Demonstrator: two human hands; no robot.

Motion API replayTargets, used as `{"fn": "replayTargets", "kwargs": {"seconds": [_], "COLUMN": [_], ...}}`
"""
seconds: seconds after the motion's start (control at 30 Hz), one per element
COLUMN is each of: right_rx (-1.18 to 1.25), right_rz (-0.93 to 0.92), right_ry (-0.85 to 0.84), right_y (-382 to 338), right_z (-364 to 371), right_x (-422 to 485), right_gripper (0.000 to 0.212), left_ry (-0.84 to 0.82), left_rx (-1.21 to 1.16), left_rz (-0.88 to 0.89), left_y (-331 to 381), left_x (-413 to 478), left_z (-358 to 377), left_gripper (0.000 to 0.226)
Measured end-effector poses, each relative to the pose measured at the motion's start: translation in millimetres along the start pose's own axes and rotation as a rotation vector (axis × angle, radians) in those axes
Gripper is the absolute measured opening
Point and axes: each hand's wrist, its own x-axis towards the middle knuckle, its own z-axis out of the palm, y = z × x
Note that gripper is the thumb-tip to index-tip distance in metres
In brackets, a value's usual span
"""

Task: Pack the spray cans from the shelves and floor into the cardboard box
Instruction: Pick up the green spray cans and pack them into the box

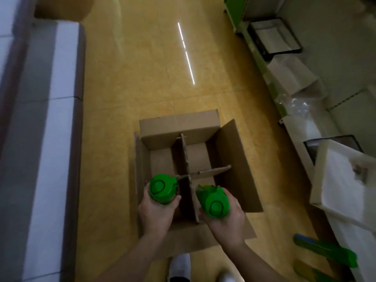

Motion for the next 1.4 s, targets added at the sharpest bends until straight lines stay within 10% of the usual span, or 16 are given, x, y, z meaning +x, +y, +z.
{"fn": "replayTargets", "kwargs": {"seconds": [0.3, 1.4], "right_rx": [0.071, 0.084], "right_rz": [0.136, -0.404], "right_ry": [-0.113, -0.365], "right_y": [23, 23], "right_z": [23, 97], "right_x": [34, 54], "right_gripper": [0.072, 0.071], "left_ry": [0.044, 0.111], "left_rx": [-0.032, 0.071], "left_rz": [-0.164, -0.168], "left_y": [-38, -92], "left_x": [18, 97], "left_z": [10, 70], "left_gripper": [0.086, 0.07]}}
